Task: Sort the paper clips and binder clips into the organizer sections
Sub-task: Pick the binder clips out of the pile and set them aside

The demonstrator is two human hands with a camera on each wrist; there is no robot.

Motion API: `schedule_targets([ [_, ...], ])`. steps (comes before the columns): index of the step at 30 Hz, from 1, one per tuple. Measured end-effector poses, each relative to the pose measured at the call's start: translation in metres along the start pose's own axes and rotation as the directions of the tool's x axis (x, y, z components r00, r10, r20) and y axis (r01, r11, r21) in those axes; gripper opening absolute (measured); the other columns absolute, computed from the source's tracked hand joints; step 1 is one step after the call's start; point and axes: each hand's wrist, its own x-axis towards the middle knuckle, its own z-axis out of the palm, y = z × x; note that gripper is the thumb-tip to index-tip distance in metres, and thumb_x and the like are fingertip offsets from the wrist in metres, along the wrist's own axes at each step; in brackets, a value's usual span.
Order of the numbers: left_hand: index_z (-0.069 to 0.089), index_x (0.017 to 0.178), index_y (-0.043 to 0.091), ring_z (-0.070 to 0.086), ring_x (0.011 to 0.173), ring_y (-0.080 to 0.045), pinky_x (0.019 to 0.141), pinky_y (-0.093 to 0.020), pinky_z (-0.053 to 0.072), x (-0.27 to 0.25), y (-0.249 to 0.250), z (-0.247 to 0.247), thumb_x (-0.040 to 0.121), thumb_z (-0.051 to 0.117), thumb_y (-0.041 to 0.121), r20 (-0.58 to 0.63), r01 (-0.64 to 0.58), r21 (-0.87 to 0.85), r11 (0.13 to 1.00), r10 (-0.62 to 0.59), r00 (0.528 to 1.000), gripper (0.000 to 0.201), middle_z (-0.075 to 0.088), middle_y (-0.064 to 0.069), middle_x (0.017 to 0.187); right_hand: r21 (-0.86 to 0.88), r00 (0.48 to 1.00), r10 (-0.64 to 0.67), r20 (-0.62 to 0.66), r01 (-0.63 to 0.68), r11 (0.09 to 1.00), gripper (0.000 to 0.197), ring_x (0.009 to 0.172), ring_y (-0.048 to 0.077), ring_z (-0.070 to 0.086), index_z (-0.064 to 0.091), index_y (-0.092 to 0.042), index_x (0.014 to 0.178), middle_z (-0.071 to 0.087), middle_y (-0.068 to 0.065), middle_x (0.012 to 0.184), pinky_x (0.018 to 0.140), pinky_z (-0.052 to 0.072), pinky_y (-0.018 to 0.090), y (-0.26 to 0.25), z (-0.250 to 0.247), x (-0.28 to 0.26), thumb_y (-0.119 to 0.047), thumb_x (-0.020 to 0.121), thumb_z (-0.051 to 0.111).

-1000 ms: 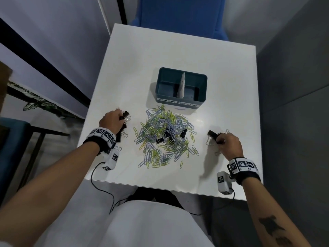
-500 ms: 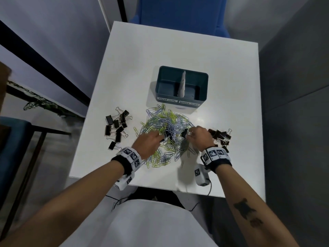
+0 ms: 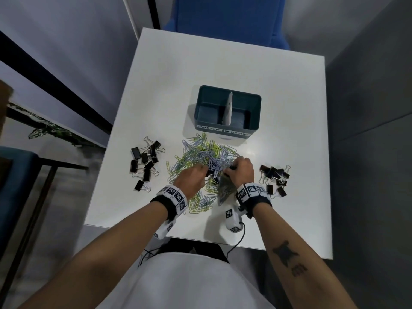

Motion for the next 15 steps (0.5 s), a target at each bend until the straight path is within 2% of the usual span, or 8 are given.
schedule_targets([
  [3,0.049,0.122,0.006,0.049,0.063,-0.014,0.054,-0.022,0.041,-0.001,-0.001,-0.005,0.093,0.052,0.018,-0.056,-0.02,-0.031,0.999,0.018,0.998,0.031,0.06,-0.01,0.108,0.11,1.0,-0.004,0.011,0.003,0.994,0.032,0.079,0.025,0.059,0.054,-0.012,0.087,0.063,0.006,0.087,0.068,0.05,0.035,0.007,-0.002,-0.001,-0.028,0.076,0.08],
  [7,0.059,0.111,0.009,0.059,0.065,-0.016,0.053,-0.018,0.042,-0.007,-0.005,-0.013,0.089,0.058,0.014,-0.197,-0.006,-0.179,0.984,-0.03,0.98,0.022,0.059,-0.007,0.112,0.146,1.0,-0.031,0.004,0.03,0.989,0.035,0.075,0.024,0.063,0.05,-0.018,0.089,0.066,0.002,0.084,0.067,0.055,0.038,0.011,-0.011,-0.006,-0.027,0.076,0.08],
  [10,0.061,0.108,0.011,0.061,0.076,-0.016,0.055,-0.024,0.05,-0.015,-0.01,-0.016,0.088,0.062,0.018,-0.25,-0.02,-0.196,0.98,-0.03,0.968,0.021,0.055,-0.002,0.116,0.031,0.99,-0.138,0.035,0.137,0.99,0.035,0.07,0.023,0.062,0.047,-0.021,0.096,0.067,0.001,0.083,0.061,0.054,0.038,0.012,-0.024,-0.01,-0.024,0.078,0.078],
  [12,0.06,0.11,0.015,0.057,0.086,-0.014,0.06,-0.026,0.05,-0.02,-0.013,-0.02,0.091,0.06,0.021,-0.272,-0.007,-0.246,0.969,-0.062,0.96,0.02,0.055,0.002,0.112,-0.082,0.972,-0.235,0.024,0.236,0.968,0.034,0.072,0.023,0.06,0.048,-0.02,0.1,0.064,-0.001,0.086,0.06,0.05,0.034,0.014,-0.034,-0.013,-0.017,0.08,0.075],
  [15,0.057,0.112,0.017,0.053,0.083,-0.012,0.064,-0.026,0.045,-0.03,-0.018,-0.025,0.095,0.055,0.021,-0.286,-0.01,-0.314,0.949,-0.085,0.954,0.018,0.057,0.005,0.106,-0.097,0.961,-0.276,-0.008,0.274,0.957,0.027,0.077,0.021,0.059,0.056,-0.018,0.094,0.06,-0.001,0.088,0.064,0.041,0.027,0.023,-0.048,-0.013,-0.013,0.077,0.077],
])
